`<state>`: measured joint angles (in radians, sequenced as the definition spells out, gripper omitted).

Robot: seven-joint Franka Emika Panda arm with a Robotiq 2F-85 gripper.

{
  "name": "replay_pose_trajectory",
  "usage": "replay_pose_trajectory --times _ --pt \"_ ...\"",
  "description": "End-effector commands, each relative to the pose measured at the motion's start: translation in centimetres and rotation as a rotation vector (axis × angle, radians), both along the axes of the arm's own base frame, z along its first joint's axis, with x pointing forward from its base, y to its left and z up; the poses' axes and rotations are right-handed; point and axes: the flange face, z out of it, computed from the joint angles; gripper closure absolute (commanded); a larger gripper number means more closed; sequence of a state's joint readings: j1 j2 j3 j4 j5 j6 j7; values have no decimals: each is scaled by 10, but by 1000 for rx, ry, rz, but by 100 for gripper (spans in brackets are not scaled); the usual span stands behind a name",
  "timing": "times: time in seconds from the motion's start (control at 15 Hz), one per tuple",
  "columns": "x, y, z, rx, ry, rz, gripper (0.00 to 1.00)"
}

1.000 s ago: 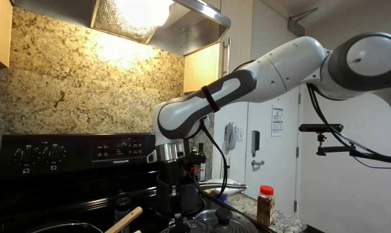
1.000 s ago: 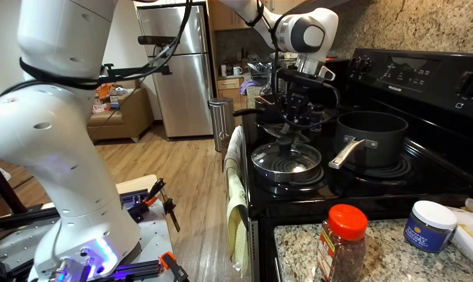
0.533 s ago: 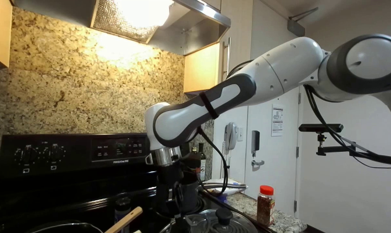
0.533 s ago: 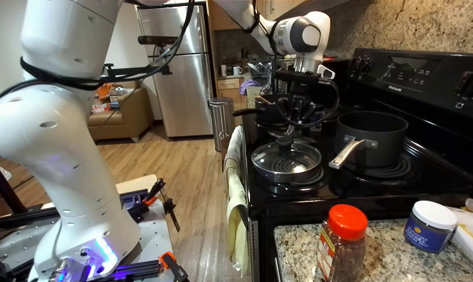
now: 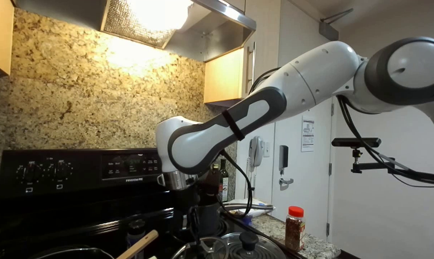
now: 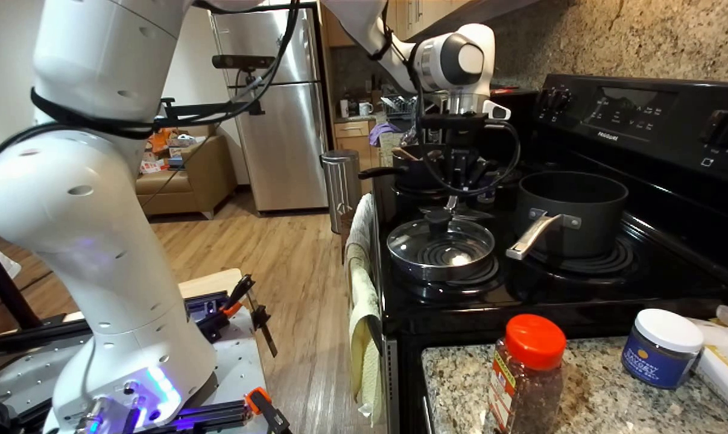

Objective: Remove the lid from the pot and put it on the stove

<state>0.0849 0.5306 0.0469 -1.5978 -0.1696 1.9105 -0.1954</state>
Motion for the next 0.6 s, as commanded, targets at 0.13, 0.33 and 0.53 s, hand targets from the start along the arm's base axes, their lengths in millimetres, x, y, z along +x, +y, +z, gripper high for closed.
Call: replay_pose_trajectory --times 0.13,0.33,0.53 --pt "-1 0 4 10 -53 -24 89" --pt "-3 -3 6 42 -93 -46 89" --pt "-8 -8 5 33 -96 -61 54"
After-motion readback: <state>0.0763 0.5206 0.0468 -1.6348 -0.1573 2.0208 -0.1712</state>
